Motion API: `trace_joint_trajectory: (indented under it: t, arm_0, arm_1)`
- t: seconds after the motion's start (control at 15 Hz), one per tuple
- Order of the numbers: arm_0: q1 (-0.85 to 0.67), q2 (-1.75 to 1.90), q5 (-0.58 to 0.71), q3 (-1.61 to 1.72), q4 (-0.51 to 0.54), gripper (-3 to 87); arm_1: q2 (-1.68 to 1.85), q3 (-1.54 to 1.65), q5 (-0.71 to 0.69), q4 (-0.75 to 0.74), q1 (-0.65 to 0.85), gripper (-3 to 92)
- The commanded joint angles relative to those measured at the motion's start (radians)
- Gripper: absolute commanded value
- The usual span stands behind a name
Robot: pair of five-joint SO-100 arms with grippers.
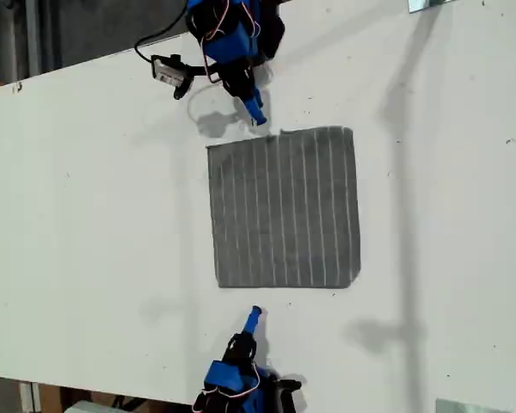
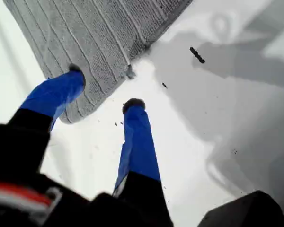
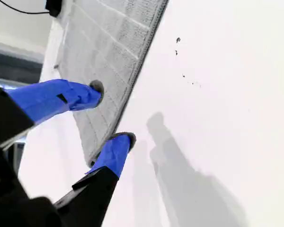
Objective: Grasp corners of a square towel and fold twice.
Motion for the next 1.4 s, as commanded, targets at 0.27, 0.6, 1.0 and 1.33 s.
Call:
trace_joint_trajectory:
  t: [0.27, 0.6, 1.0, 1.33]
  arm_0:
    - [-0.495, 0.006, -0.288, -0.011, 0.023, 7.4]
    - [-0.505, 0.006, -0.293, -0.025, 0.023, 22.8]
    - [-0.403, 0.006, -0.288, 0.002, -0.083, 27.0]
    - [-0.397, 0.006, -0.296, 0.005, -0.075, 27.0]
  arm_1:
    - [0.008, -0.012, -0.067, 0.003, 0.365, 25.0]
    - [0.006, -0.021, -0.087, 0.003, 0.405, 21.5]
    - [-1.261, -0.666, -0.258, -0.351, 0.272, 30.9]
    - [-1.427, -0.977, -0.155, -0.049, -0.034, 36.0]
